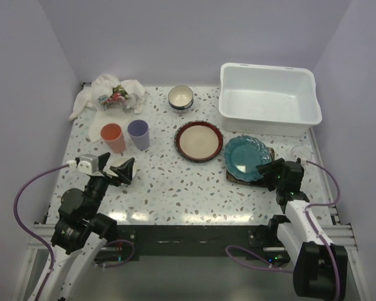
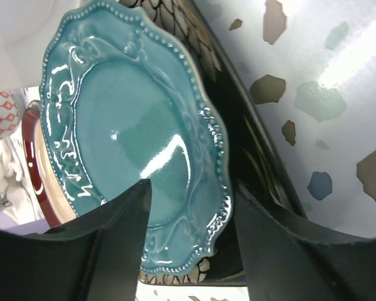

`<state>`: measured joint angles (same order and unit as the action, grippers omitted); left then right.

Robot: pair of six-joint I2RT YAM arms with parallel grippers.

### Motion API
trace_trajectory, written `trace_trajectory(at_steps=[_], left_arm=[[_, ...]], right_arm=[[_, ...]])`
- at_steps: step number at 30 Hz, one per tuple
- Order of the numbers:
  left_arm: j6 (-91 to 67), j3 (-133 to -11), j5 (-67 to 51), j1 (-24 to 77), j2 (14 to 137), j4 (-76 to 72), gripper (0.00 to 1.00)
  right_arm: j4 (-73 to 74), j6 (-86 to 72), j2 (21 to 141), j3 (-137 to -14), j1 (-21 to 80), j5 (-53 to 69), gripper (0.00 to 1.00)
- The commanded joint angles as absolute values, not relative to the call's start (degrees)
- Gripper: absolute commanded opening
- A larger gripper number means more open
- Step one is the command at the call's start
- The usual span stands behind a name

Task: Place the mixed dishes into the plastic bin
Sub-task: Adjust the plate on the plate.

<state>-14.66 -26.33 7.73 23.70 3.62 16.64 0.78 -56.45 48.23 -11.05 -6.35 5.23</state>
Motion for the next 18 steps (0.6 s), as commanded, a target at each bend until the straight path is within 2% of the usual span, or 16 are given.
trace_trajectory(at_steps=[1,3,9,18], left_arm=[[-15.7,-26.4,7.8,24.1,4.6,16.1,0.98],[-15.8,-26.5,7.8,24.1,4.7,16.0,0.98],[-15.7,-26.5,7.6,24.1,5.2,16.1,0.98],[-15.6,-26.5,7.3,24.1,5.9,16.2,0.98]], right_arm=[[5.2,-54.9,48.0,-8.0,-6.2,4.7,0.51],[6.0,-54.7,46.8,-8.2,-6.2,4.8,0.43],[11.6,-54.3,38.9,-9.6,-6.2,4.7,0.27],[18.9,-55.6,28.8,-11.9,-6.2,5.8,0.13]])
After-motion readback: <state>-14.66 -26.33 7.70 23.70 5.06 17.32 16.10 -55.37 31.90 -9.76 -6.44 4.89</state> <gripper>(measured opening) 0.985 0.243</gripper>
